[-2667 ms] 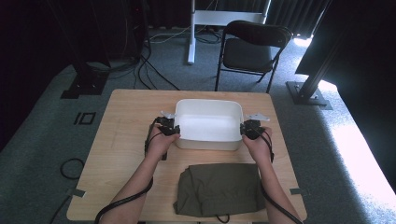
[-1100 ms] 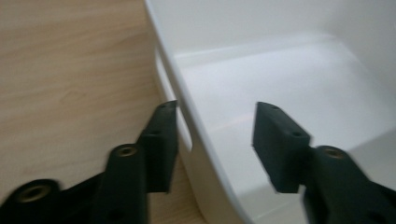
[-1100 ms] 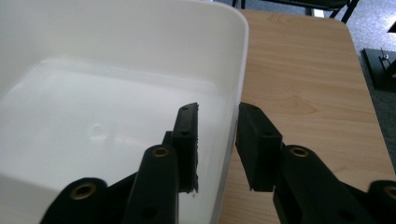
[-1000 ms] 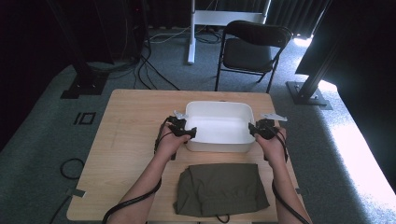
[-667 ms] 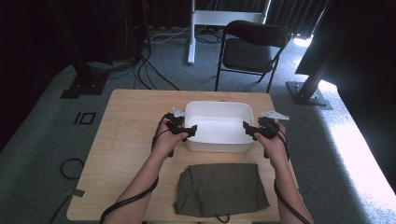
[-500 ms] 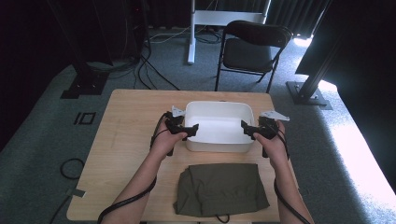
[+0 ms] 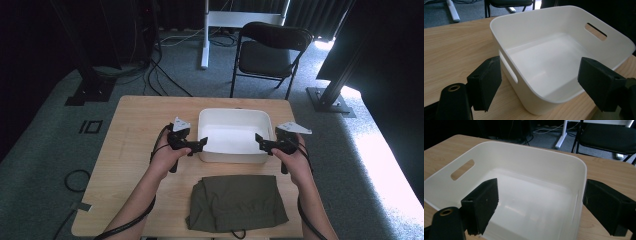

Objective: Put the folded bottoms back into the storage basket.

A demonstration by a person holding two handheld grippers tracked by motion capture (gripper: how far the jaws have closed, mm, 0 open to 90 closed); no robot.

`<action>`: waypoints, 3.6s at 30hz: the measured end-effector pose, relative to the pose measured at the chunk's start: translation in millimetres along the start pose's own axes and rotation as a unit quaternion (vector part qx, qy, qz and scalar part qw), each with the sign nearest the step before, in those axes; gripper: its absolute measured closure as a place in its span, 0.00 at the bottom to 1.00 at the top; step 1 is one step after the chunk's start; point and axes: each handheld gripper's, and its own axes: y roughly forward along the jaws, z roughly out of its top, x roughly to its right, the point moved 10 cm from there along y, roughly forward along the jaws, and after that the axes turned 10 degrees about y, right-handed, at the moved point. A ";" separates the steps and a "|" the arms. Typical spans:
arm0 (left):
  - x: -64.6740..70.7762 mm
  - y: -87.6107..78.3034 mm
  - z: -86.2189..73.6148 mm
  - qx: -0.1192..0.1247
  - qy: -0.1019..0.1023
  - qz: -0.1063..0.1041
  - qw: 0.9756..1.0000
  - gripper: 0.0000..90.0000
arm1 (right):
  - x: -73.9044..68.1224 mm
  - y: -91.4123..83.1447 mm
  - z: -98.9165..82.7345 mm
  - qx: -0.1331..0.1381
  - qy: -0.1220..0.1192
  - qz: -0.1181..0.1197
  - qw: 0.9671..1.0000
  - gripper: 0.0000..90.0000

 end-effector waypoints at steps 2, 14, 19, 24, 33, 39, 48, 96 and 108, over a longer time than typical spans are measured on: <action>1.5 -1.8 -0.4 0.001 -0.001 -0.004 1.000 0.23 | -0.7 -1.7 -0.1 0.002 -0.001 0.001 1.000 0.14; 27.1 -22.2 -8.0 0.004 0.029 -0.035 0.999 0.23 | -5.5 -26.8 -7.4 0.012 -0.010 0.003 1.000 0.15; 34.5 -25.8 -15.3 -0.002 0.035 -0.036 0.999 0.23 | -9.6 -37.4 -13.5 0.016 -0.006 0.009 1.000 0.15; 41.5 -29.2 -23.2 -0.005 0.037 -0.044 0.998 0.22 | -11.2 -44.7 -24.6 0.010 -0.014 0.011 1.000 0.15; 56.4 -35.5 -41.2 -0.017 0.046 -0.058 0.997 0.22 | -12.1 -55.5 -44.1 0.007 -0.016 0.020 1.000 0.14; 62.0 -35.7 -54.7 -0.027 0.050 -0.059 0.997 0.22 | -11.4 -60.2 -59.2 -0.001 -0.014 0.021 1.000 0.14; 75.9 -32.6 -77.0 -0.047 0.053 -0.074 0.995 0.21 | -5.4 -62.7 -85.6 -0.019 -0.011 0.011 1.000 0.14; 112.2 2.2 -145.9 -0.104 0.075 -0.024 0.991 0.16 | 10.6 -46.6 -184.0 -0.125 -0.003 -0.015 0.992 0.14; 116.3 3.3 -146.1 -0.108 0.065 0.000 0.992 0.15 | 7.4 -46.4 -185.5 -0.127 -0.010 -0.017 0.992 0.15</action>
